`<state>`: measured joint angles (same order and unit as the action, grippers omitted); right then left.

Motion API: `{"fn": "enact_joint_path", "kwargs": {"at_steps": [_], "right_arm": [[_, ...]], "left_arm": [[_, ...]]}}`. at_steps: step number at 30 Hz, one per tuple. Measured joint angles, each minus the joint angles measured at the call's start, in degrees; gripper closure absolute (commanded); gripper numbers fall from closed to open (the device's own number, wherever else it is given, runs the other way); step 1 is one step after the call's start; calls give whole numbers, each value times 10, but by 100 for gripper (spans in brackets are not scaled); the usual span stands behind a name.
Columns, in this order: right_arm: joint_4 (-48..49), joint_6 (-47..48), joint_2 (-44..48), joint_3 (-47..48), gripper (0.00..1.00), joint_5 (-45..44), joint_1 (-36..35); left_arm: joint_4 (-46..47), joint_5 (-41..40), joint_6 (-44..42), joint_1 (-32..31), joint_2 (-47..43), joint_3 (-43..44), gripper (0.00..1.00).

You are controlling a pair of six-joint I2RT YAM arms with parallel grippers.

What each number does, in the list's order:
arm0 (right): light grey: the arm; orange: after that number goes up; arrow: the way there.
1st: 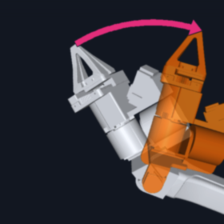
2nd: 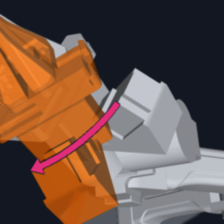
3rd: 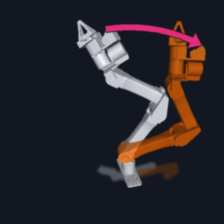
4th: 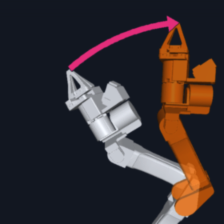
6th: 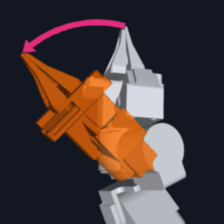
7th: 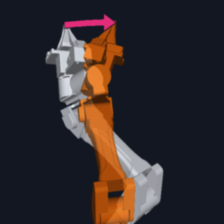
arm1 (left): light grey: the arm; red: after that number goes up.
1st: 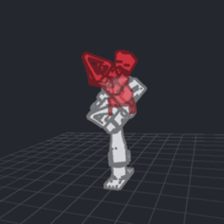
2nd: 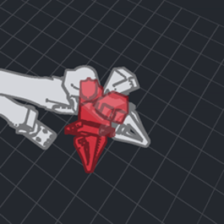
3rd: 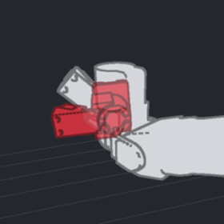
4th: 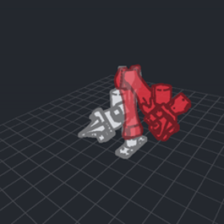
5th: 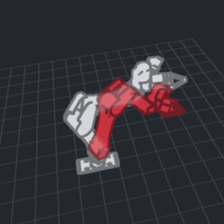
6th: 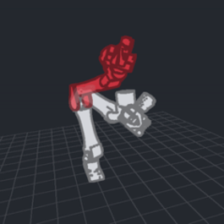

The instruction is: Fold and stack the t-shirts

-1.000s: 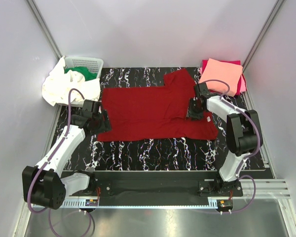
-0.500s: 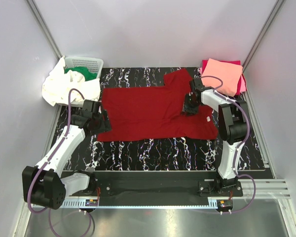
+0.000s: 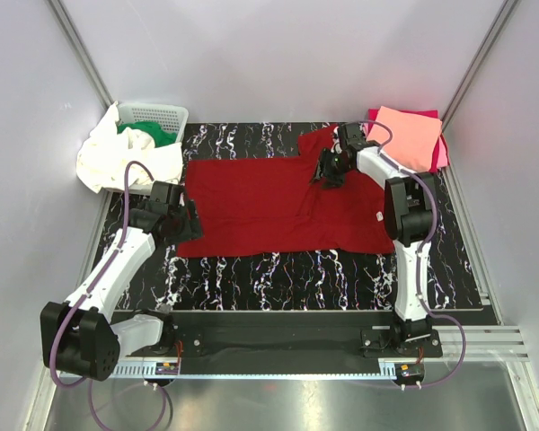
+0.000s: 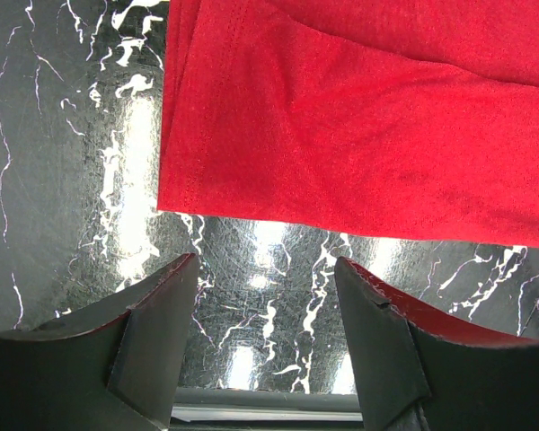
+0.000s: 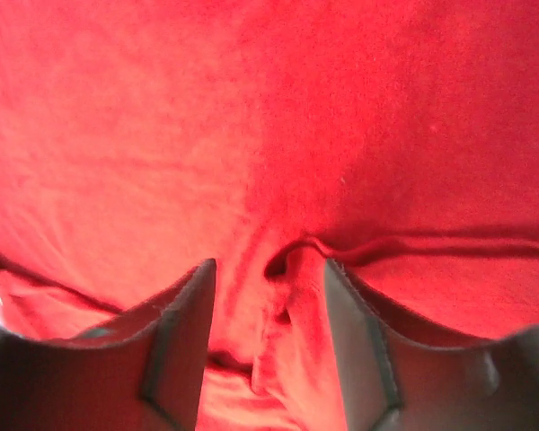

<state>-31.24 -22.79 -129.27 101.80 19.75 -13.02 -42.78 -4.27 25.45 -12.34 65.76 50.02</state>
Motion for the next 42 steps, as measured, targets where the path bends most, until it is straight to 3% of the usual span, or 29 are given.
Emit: {"fn": "enact_joint_path", "kwargs": {"at_steps": [3, 6, 11, 13, 16, 22, 30, 36, 42], "right_arm": [[1, 18, 29, -17, 23, -14, -1], [1, 29, 123, -95, 15, -59, 1], [16, 5, 377, -270, 16, -128, 36], [21, -12, 475, -347, 17, -139, 85], [24, -33, 544, -431, 18, -155, 162], [14, -58, 529, -567, 21, -137, 244], [44, -72, 503, -588, 25, -103, 271], [77, -83, 471, -611, 36, -85, 271], [102, -87, 459, -616, 58, -73, 271]], "left_arm": [[0, 0, 0, 0, 0, 0, 33], [0, 0, 0, 0, 3, 0, 31], [2, 9, 5, 0, 10, -2, 28], [7, 19, 18, 0, 9, -8, 28], [27, 34, 46, 0, -2, -38, 28], [75, 43, 102, 3, -34, -132, 27], [133, 47, 152, 34, -54, -215, 25], [162, 35, 175, 49, -76, -225, 25], [177, 25, 185, 75, -82, -240, 25]]}}
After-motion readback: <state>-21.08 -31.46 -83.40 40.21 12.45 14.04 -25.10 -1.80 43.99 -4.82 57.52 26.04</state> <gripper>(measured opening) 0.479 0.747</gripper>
